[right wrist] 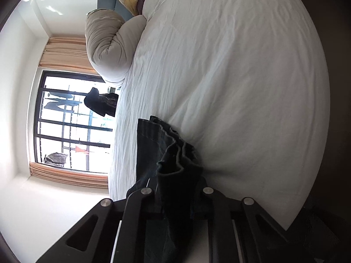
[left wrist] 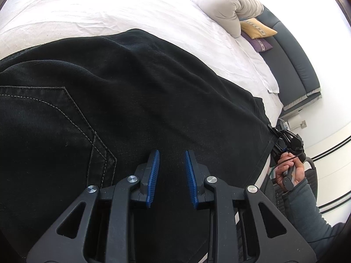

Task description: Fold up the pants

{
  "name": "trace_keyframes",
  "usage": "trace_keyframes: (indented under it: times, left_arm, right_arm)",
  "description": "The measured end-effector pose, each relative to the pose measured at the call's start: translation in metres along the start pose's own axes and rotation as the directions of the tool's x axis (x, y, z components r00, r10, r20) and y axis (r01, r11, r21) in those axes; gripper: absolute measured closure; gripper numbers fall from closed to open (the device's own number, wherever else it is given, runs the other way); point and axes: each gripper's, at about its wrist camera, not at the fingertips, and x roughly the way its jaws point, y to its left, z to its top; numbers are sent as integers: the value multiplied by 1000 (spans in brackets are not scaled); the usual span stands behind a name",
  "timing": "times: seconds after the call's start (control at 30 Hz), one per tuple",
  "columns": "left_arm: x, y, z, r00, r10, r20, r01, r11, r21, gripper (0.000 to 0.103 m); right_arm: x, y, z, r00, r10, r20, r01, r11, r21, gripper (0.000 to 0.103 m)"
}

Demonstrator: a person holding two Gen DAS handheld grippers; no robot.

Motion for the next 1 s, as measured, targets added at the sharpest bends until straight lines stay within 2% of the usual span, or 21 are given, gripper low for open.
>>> trace_keyframes:
  times: [0.33,0.57,0.63,0.67,0.7,0.73,0.77,0.8,0.9,0.97,1.0]
  left_arm:
    - [-9,7,-1,1000,-13,5,13,999,-48,79]
    - [-18,13,-1,1000,-14,25,17,995,-95,79]
    - [-23,19,-1,999,-32,43,38,991,-128,68]
    - [-27,22,-2,997,-47,57,55,989,-141,49]
    - [-32,23,-2,995,-65,78,77,985,-152,40]
    - [-36,23,-1,993,-71,93,85,984,-160,37]
    - [-39,24,-1,992,-78,101,94,982,-163,32]
    - [-42,24,0,990,-89,108,106,980,-167,29]
    - [-49,31,0,983,-130,132,155,966,-205,27]
    - [-51,38,-2,978,-156,139,187,951,-247,26]
    - [-51,40,-3,976,-165,139,197,946,-259,26]
  right_arm:
    - [-9,16,-6,998,7,57,-6,1000,-22,93]
    - [-16,60,-15,997,-16,69,26,990,-141,94]
    - [-16,87,-26,998,-26,65,40,973,-227,94]
    - [-15,104,-34,998,-35,59,51,957,-287,94]
    - [-12,123,-46,998,-46,48,60,932,-357,94]
    - [-7,143,-62,998,-51,27,58,899,-434,94]
    - [-1,163,-80,998,-63,3,55,857,-513,94]
    - [6,184,-105,996,-80,-30,46,797,-603,94]
    - [28,226,-200,977,-148,-150,-42,560,-828,94]
    - [42,231,-267,954,-212,-214,-121,382,-916,95]
    - [50,226,-293,941,-251,-228,-142,320,-937,95]
